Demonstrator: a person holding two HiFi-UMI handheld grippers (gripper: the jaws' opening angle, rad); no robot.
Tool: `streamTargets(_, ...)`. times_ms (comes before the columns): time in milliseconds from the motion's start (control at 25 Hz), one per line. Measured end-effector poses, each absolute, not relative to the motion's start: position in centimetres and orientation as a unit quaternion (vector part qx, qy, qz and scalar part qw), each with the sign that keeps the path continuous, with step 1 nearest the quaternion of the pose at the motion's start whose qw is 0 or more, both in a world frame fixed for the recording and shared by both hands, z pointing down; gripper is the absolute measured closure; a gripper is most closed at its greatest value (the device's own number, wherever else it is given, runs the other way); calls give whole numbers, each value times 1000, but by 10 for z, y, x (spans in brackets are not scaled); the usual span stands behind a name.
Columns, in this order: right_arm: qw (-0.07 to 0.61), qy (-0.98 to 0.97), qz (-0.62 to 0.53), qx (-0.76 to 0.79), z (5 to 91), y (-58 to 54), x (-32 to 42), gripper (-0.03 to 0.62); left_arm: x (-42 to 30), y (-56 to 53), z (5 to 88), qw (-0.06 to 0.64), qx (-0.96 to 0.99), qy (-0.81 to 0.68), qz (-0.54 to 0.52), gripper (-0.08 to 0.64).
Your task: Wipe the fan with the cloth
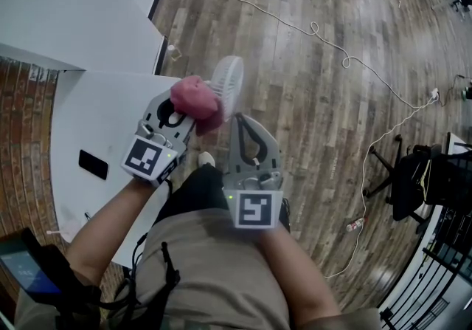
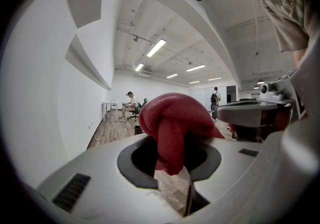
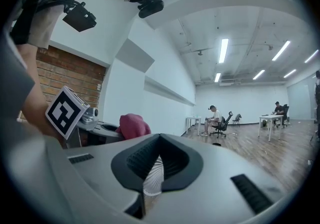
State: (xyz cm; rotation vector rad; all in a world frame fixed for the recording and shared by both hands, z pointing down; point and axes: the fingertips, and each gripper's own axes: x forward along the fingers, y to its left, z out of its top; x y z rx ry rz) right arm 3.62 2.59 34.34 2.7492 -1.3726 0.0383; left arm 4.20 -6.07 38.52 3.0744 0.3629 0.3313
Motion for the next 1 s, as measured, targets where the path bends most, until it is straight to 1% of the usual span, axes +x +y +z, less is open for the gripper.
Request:
streamTargets(280, 52, -440, 22, 896, 346, 32, 41, 595, 56, -71, 391, 2, 987, 117, 111, 453)
streamTargets(520, 44, -433, 21, 900, 347, 31, 46, 595, 73, -74, 385, 6, 986, 127, 111, 453)
streamTargets(680, 60, -431, 19, 900, 348, 30, 49, 595, 83, -83, 389, 3, 985, 131, 111, 453)
streamTargets(1000, 69, -405, 36, 911, 355, 44, 60, 594, 102, -88, 401, 20, 982, 138, 125, 453)
